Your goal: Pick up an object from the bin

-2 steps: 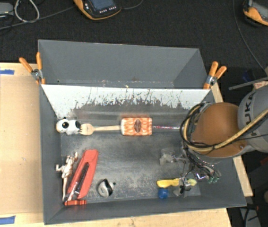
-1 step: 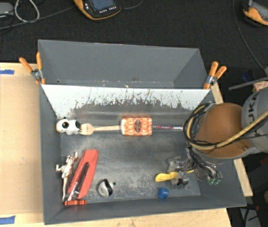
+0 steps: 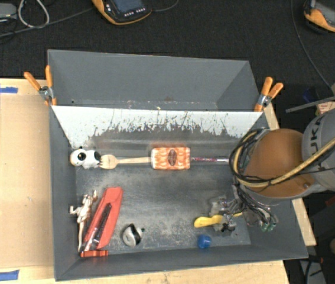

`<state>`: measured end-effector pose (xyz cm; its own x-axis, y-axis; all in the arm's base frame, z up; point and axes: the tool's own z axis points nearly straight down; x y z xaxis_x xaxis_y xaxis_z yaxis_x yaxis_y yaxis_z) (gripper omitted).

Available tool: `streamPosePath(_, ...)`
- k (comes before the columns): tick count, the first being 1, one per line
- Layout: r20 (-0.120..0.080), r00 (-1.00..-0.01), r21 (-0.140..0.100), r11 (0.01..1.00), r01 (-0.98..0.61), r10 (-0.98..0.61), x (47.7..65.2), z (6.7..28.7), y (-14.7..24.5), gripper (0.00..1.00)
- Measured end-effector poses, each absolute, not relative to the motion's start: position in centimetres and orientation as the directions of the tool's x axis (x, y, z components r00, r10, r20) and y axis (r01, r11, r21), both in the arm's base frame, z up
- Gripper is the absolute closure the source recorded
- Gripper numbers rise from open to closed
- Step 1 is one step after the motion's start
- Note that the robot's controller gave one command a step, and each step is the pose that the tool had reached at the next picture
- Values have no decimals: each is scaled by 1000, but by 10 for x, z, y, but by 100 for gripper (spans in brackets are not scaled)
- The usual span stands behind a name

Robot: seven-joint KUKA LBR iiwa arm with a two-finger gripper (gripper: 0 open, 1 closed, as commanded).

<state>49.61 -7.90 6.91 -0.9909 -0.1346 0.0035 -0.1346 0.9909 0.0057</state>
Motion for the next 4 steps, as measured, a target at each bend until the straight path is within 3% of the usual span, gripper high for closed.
streamPosePath(2, 12, -991, 9, 991, -134, -134, 494, 146, -77, 100)
streamPosePath(4, 11, -991, 9, 991, -131, -132, 495, 199, -76, 100)
